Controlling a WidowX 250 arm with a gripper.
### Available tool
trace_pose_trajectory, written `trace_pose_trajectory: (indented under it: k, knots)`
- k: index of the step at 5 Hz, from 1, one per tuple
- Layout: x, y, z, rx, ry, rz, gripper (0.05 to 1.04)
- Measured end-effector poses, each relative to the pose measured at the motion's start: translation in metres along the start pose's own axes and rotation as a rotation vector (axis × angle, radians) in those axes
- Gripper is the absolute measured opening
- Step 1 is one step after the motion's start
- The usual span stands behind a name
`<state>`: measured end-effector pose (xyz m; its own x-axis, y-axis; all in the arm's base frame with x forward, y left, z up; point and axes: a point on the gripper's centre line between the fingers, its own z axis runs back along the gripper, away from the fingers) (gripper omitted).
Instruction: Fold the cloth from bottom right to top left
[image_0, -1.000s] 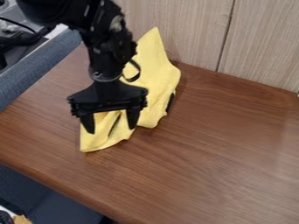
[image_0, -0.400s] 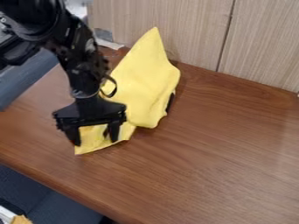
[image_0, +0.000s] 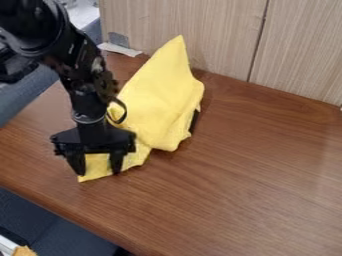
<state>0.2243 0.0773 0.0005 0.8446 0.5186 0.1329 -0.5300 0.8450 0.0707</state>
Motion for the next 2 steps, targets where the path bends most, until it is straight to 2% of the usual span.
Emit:
trace_pose_trajectory:
  k: [1, 2]
  knots:
    - [-0.0032, -0.0029, -0.0006, 0.028, -0.011, -0.025, 0.404]
    - [-0.0059, -0.0045, -0.0005, 0.040, -0.006, -0.047, 0.178]
